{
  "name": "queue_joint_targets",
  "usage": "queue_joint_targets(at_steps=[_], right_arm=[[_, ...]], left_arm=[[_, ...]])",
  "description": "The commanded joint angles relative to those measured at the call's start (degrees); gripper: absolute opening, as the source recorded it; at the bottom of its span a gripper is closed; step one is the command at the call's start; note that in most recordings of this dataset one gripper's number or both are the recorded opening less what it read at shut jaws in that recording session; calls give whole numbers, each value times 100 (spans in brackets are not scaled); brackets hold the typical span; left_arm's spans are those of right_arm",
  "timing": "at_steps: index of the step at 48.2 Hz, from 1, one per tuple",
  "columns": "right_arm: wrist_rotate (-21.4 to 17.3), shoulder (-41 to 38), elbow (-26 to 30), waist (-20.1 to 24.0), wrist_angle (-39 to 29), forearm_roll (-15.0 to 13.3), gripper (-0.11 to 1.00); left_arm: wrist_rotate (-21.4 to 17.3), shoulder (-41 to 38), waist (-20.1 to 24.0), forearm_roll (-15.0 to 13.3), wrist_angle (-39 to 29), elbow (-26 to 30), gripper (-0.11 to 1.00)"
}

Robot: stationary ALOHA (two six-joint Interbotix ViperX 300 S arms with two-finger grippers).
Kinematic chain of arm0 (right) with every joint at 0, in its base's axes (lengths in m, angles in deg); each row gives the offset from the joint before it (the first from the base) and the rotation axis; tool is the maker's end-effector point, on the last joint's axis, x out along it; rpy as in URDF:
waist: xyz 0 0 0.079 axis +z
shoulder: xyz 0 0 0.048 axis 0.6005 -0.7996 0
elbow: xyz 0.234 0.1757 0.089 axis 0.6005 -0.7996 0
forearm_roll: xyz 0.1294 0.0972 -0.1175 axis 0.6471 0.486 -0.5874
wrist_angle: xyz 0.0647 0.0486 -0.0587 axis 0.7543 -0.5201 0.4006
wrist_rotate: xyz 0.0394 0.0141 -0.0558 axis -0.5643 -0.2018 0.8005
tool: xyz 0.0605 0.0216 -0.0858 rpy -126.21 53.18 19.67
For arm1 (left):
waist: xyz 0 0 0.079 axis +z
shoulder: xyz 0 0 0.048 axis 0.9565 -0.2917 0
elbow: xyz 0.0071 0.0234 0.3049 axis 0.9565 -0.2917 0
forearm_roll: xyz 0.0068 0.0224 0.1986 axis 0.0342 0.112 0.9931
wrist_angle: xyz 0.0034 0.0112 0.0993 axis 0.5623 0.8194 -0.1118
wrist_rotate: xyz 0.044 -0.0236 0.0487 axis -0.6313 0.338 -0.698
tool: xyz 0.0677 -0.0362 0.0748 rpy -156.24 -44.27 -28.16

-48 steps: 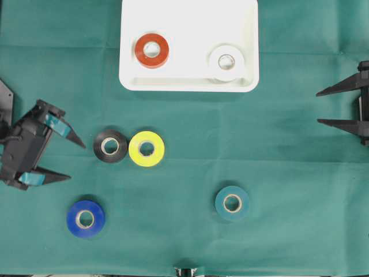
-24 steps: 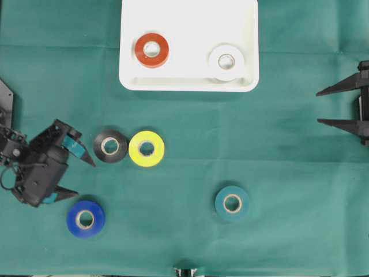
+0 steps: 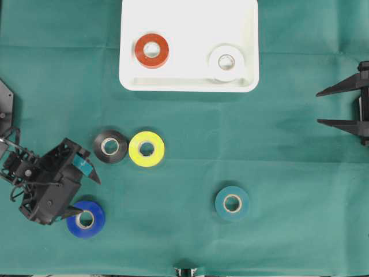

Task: Put the tape into the white case with the left arm.
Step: 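Move the left gripper down onto the blue tape roll and grip it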

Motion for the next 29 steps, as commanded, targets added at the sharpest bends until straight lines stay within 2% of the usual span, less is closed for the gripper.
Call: queue_joint_targets(at_steps=[1,29], right_arm=[[-18,-35,70,0,62,0,98],[-18,-44,70,-9,62,0,98]], left_arm=[[35,-44,-44,-9,70,176,90],[88,-738,-141,-9,334,396,90]])
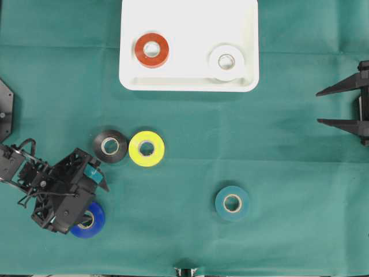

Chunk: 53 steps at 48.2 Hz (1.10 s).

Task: Put the tape into the white case with the left arm.
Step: 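Move the left gripper down onto the blue tape roll and grip it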

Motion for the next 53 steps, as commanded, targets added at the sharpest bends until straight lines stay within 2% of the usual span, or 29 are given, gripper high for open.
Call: queue_joint_targets(at_steps=[1,17,21,24,31,33,53], right_arm=[[-18,-44,70,0,62,0,98],[-18,-35,70,-9,62,0,98],[-18,-44,70,0,53,0,98],[-18,-35,70,0,53,0,98],[-18,-35,70,0,53,0,98],[-18,-35,70,-9,53,0,98],[-18,-44,70,0,53,0,98]], left_arm=[[0,-18,-62,-9,35,114,90],[-9,-281,-79,-9,114,149,90],[-9,-290,-79,-9,114,158,86],[0,-290,-79,-9,114,176,73],[0,-281,-88,-9,114,185,32],[0,-290,-114,-9,114,185,26],[9,-202,-141,-9,79,316,26]])
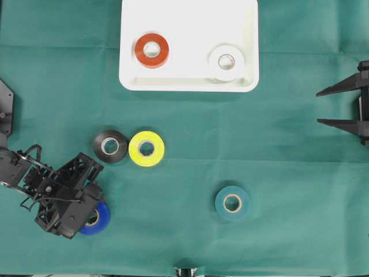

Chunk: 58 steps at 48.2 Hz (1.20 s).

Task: Put the tape into the white case with the left arm.
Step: 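Move the left gripper down onto the blue tape roll and grip it, then carry the blue tape into the tray beside the red tape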

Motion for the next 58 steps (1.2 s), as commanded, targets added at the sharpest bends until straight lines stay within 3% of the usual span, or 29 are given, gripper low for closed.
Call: queue_joint_targets(at_steps=[1,22,38,51,58], right_arm=[[-9,-35,70,0,53,-9,98],[-9,-35,70,-9,62,-9,98],[-9,-35,62,0,62,-9,98],[-9,-26,70,-9,53,-18,98],[-9,-35,62,0,53,-9,98]], left_arm=[[9,158,-62,-18,9,202,26],[-35,756,-97,-18,-299,606,26],[-44,905,281,0,-404,633,26],[-105,923,1020,18,-422,791,26],[-334,923,1512,18,-413,861,26]])
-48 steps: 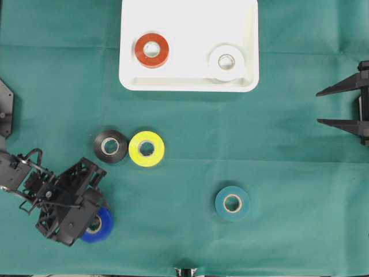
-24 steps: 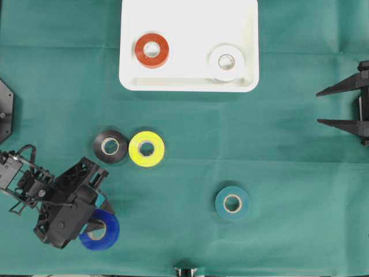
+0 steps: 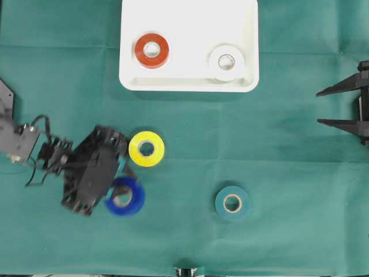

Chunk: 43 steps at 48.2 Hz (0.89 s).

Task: Put the tape into the white case with the left arm.
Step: 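Carry the blue tape into the tray beside the red tape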

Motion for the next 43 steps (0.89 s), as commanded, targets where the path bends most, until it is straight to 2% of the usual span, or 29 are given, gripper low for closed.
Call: queue_joint_targets(at_steps=[1,15,33,43], right_arm=[[-9,-35,62,-9,62,-9,98],[-9,-35,53,-18,62,-9,98],[-9,-26,53,-9,62,-9,98],[-9,-26,53,-9,62,-9,98]], left_arm=[[-149,141,308,18,18,176,26],[-870,105,1116,18,18,369,26],[-1257,-299,2259,18,53,879,26],[-1327,-650,2839,18,97,1248,26]])
